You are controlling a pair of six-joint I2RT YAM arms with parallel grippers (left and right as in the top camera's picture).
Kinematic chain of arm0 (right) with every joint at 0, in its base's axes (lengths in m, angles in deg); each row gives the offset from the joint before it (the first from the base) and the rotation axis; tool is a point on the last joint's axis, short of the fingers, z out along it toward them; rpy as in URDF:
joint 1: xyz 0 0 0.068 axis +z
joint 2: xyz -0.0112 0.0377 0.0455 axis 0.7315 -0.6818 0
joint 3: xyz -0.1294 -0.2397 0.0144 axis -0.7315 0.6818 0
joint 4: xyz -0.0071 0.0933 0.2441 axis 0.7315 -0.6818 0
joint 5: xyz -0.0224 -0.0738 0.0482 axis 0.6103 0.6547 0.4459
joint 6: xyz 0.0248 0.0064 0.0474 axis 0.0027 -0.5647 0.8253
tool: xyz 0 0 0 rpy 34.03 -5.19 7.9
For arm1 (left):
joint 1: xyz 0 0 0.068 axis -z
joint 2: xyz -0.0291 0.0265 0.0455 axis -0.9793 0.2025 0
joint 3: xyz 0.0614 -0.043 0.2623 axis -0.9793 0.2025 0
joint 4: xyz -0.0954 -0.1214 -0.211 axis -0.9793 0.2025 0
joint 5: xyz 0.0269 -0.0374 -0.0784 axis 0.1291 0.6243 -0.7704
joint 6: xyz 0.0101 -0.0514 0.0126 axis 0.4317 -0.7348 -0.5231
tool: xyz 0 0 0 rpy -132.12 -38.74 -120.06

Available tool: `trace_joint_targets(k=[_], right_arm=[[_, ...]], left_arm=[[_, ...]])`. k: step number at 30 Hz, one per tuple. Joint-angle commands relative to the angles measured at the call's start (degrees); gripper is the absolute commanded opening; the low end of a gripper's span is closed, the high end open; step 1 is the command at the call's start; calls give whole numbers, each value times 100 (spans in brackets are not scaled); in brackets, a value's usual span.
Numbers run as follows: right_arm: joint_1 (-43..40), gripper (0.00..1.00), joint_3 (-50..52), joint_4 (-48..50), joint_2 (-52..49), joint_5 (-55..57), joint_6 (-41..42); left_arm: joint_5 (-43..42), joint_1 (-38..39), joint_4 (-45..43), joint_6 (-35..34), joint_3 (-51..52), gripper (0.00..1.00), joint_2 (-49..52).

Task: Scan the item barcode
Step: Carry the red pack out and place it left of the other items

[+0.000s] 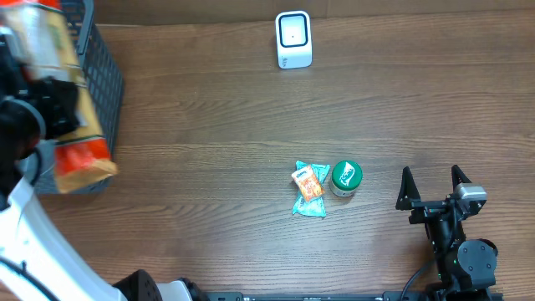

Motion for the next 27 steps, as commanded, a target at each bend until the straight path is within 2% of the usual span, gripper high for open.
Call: trace_joint_targets(k=[1,7,10,12,16,21,25,27], right_arm=[[-7,100,61,20,35,57,-2],[-7,100,61,22,35,57,0],[-7,100,61,22,35,57,-2],[-7,100,61,22,35,57,-2],[-7,100,61,20,35,57,-2],[-7,100,61,20,35,57,-2],[-7,100,61,20,35,57,-2],[-7,100,61,20,35,57,-2]], left_arm=[[-330,529,31,-92,387,4,11],[68,1620,37,-216,1753,4,9],[125,2225,-350,-372,2734,4,9],[212,2684,-811,-612,3477,4,9],[570,3510,-1961,-1526,4846,4,11],[568,4419,-3762,-2409,6343,4,11],[800,4948,-4660,-2771,7007,4,11],[1266,5189,-4935,-2927,7237,4,11]])
